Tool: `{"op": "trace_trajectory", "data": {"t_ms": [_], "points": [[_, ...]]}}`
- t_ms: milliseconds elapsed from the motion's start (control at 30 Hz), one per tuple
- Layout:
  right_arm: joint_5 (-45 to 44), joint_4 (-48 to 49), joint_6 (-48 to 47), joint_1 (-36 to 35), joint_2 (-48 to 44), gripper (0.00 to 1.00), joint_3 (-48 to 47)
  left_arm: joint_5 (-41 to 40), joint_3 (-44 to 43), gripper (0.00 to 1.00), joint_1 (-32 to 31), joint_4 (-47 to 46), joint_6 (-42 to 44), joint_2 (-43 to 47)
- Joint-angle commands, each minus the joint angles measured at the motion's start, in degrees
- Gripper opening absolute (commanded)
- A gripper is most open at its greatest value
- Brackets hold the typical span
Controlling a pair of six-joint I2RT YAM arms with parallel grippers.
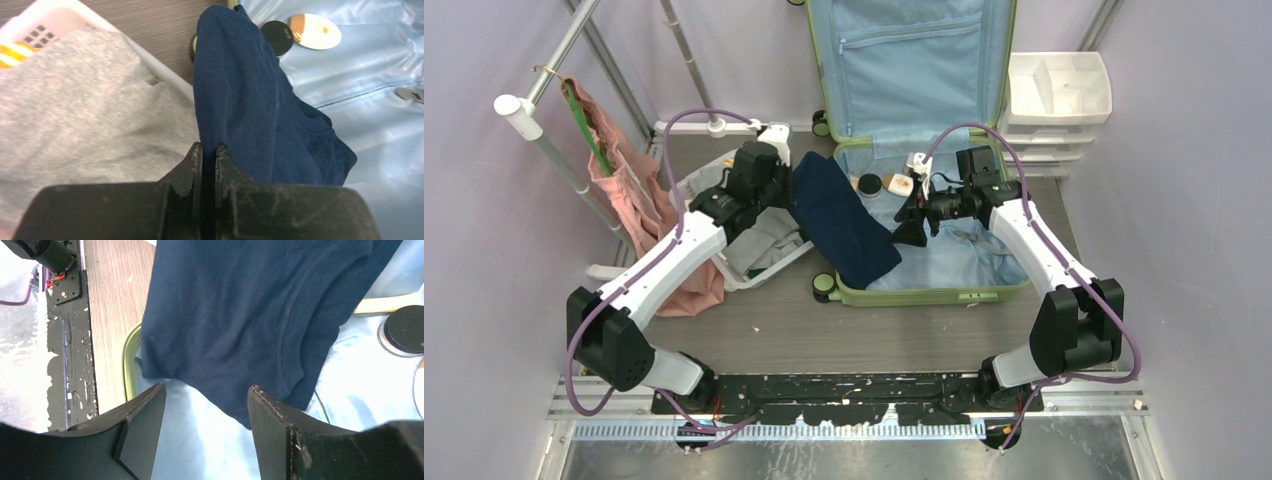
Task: Open, take out, and arrange the luggage
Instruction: Pick up the clothes from the luggage, then place the clothes in the bin.
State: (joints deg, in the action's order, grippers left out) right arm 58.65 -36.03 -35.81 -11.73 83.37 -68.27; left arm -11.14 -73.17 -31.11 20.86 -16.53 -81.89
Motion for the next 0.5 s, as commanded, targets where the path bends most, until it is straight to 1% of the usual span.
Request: {"op": "trace_trajectory", "data": {"t_ms": [0, 233, 467], "points": [[1.4, 1.3, 0.1, 0.5, -0.2, 0.67, -1.6, -0.9, -3.6, 0.00, 4.0, 0.7, 5.5, 4.8], [1.6, 1.2, 0.0, 0.7, -0.3, 0.67, -1.7, -4.4, -7.1, 0.00, 7.0, 5.0, 14.8, 3.3], [1.9, 1.1, 0.0, 1.1, -0.4, 0.67, -1.8, -7.8, -7.8, 0.00, 8.2, 5.5, 24.0, 1.9]]}}
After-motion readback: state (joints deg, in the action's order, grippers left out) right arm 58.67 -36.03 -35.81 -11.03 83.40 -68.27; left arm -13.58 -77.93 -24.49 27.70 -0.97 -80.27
